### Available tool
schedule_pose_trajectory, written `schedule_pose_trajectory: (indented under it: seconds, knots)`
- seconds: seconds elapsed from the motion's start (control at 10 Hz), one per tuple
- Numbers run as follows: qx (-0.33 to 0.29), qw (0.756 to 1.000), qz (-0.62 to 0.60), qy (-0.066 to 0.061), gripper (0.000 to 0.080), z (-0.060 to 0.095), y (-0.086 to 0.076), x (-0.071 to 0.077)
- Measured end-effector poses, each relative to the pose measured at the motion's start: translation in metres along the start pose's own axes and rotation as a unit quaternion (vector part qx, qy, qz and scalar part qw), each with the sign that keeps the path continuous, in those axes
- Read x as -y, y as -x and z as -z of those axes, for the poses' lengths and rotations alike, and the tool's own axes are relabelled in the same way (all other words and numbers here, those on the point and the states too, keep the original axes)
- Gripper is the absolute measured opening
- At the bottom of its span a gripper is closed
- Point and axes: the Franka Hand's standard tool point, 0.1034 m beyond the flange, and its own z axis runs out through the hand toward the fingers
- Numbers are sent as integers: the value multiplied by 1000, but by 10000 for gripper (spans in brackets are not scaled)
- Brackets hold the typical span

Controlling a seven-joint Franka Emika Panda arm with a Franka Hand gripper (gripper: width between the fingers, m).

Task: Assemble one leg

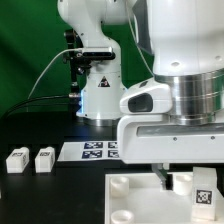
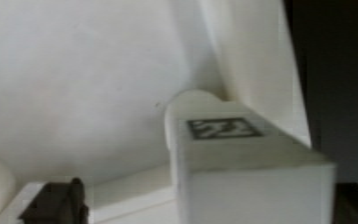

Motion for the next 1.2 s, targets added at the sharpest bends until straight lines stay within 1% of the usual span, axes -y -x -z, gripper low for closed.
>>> schedule_pose_trajectory:
  seconds: [0.1, 0.2, 0.3, 0.4, 0.6, 0.7, 0.8, 0.9, 1.0, 1.1, 1.2]
  knots:
    - [0, 1000, -15, 0, 547, 0, 0, 0]
    - [0, 1000, -14, 0, 410, 0, 0, 0]
    - [0, 999, -48, -1, 410, 0, 0, 1]
    - [1, 993, -115, -2, 291, 0, 1, 1]
    - [1, 980, -201, -3, 291, 0, 0, 2]
    - [3, 952, -305, -8, 291, 1, 0, 4]
    - [8, 904, -428, -12, 291, 1, 0, 4]
    - [17, 839, -544, -18, 291, 0, 0, 3]
    - [23, 782, -622, -21, 291, 0, 0, 3]
    - [24, 745, -667, -22, 292, -1, 0, 3]
    - [25, 715, -699, -20, 293, -1, 0, 4]
